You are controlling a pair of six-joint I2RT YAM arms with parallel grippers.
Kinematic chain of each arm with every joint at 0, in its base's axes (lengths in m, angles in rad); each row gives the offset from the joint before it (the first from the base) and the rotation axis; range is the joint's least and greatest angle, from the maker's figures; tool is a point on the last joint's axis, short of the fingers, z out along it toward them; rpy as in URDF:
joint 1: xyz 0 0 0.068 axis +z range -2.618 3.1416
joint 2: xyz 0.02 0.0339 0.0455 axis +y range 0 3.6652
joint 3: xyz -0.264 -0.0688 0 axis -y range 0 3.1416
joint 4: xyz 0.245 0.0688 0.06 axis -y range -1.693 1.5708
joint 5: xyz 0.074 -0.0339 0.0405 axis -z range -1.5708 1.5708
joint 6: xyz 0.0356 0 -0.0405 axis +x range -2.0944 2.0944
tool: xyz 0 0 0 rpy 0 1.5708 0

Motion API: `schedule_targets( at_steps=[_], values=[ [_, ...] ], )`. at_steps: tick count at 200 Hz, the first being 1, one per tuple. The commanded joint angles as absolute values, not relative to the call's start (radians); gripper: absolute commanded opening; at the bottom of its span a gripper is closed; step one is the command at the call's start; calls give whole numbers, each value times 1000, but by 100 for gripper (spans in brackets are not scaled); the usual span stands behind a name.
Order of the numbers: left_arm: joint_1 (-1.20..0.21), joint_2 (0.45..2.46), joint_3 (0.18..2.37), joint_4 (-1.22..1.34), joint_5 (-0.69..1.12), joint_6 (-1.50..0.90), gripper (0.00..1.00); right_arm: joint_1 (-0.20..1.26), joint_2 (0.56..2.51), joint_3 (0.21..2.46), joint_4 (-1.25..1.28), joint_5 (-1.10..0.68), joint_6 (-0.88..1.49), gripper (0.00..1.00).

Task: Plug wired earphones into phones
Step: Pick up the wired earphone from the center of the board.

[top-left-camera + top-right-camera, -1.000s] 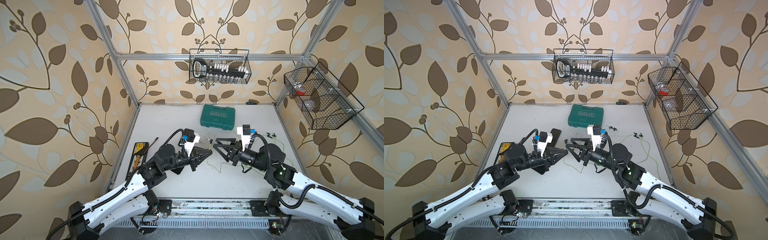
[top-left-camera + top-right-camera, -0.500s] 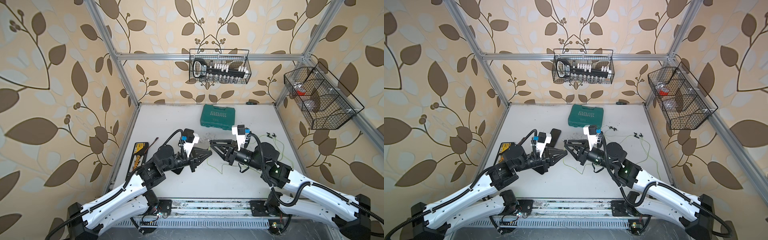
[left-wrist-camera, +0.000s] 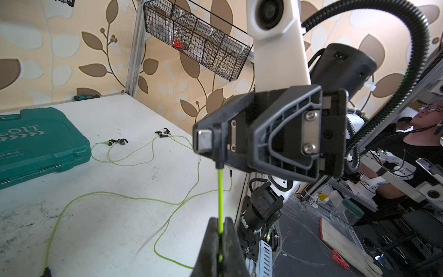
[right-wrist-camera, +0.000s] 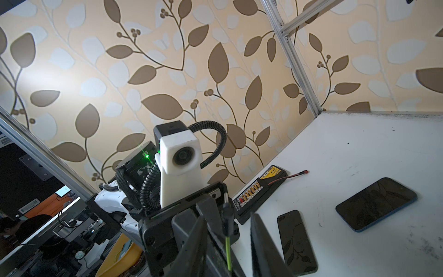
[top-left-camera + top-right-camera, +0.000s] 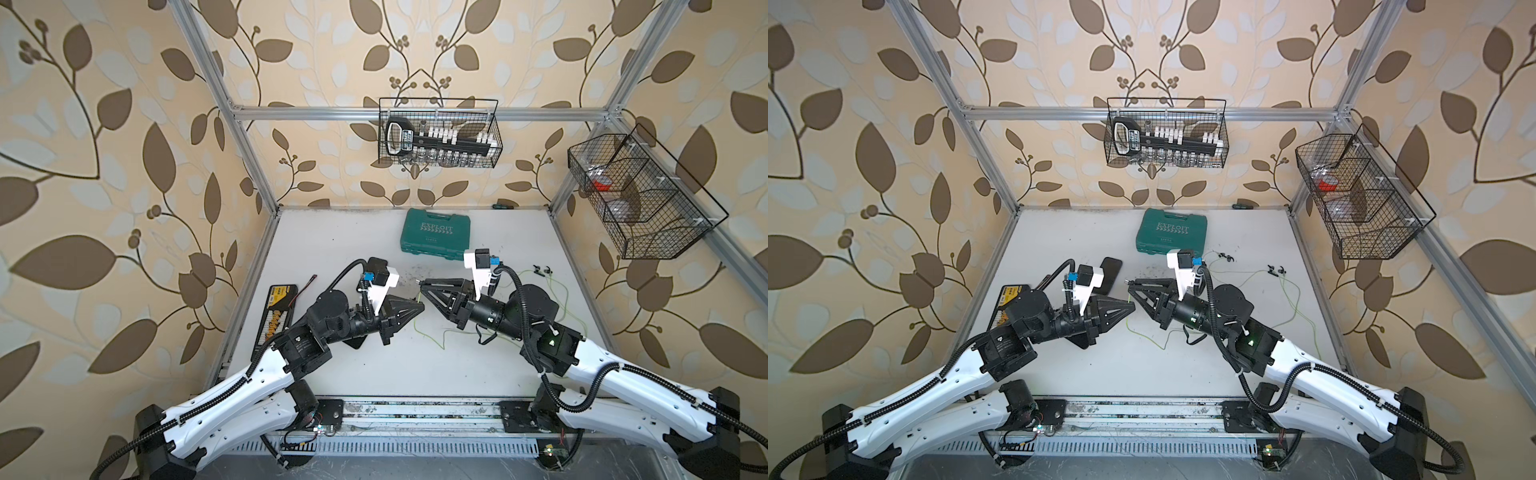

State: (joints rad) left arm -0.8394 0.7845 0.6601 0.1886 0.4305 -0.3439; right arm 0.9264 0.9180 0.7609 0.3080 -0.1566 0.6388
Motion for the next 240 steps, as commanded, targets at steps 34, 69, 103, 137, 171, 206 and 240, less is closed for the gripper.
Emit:
schedule_targets(
  at_steps=[34,69,103,137,171,206,240],
  values=[
    [-851,772,694,225,446,-344,0,926,928,780,347,-146,652,22],
    [-853,778,698,216,453,-343,0,926,931,780,351,-146,652,19],
    [-854,775,698,212,446,-337,0,926,933,777,351,-147,658,12],
    [-855,773,701,199,437,-327,0,925,930,773,351,-148,660,9],
    [-854,764,700,174,389,-327,0,926,923,772,343,-147,660,4],
    [-854,764,712,113,339,-333,49,926,907,769,319,-125,653,0],
    [-854,762,779,-135,176,-420,97,925,863,802,140,27,588,0]
  ],
)
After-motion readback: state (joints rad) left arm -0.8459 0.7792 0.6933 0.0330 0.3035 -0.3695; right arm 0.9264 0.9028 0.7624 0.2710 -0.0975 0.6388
